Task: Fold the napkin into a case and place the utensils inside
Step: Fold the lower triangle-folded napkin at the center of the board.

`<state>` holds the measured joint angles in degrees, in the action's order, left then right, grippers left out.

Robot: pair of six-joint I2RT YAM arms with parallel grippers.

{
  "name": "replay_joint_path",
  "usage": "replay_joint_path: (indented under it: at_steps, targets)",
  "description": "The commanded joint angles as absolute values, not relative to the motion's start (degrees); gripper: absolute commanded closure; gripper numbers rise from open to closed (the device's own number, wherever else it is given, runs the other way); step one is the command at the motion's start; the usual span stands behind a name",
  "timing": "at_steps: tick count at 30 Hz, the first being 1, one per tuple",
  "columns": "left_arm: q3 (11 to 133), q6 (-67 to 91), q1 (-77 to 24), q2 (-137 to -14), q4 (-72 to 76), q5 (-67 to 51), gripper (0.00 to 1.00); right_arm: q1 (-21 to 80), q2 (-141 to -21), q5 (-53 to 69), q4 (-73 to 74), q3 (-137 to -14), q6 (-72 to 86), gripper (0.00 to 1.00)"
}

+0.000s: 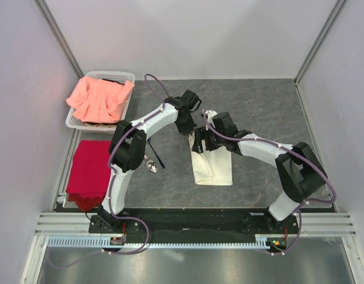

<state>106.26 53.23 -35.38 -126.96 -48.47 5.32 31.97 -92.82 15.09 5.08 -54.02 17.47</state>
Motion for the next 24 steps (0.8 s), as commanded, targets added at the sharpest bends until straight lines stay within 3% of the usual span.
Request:
replay_joint_path:
  at_steps: [1,8,14,19,22,24]
  targets:
    - [107.9,51.9,-35.5,-126.6,-47.4,1.0,0.98,33.3,-96.9,13.7,-2.1,-57.9,11.0,0.17]
    - [107.4,52.0,-34.8,-126.6,-47.3,-3.7,0.98,35.9,-98.3,9.1,-10.3,-54.9,11.9,0.20]
    - [106.5,52.6,-34.1,-126.4,-46.7,-6.9,0.98,36.7,-99.0,4.1,-15.0,-51.9,13.7,0.33]
    - [104.1,53.8,-33.5,-125.1,-44.9,-9.0,0.98,36.7,-99.6,2.3,-17.9,-50.3,15.4,0.38]
    - [103.4,54.1,-33.3,-124.9,-44.2,-9.9,0.98,37.1,-99.4,1.7,-19.3,-49.5,16.7,0.52]
    - [102.7,54.4,-33.0,-124.3,-43.1,-10.4,0.98,37.1,-99.2,1.8,-19.7,-49.1,18.5,0.67]
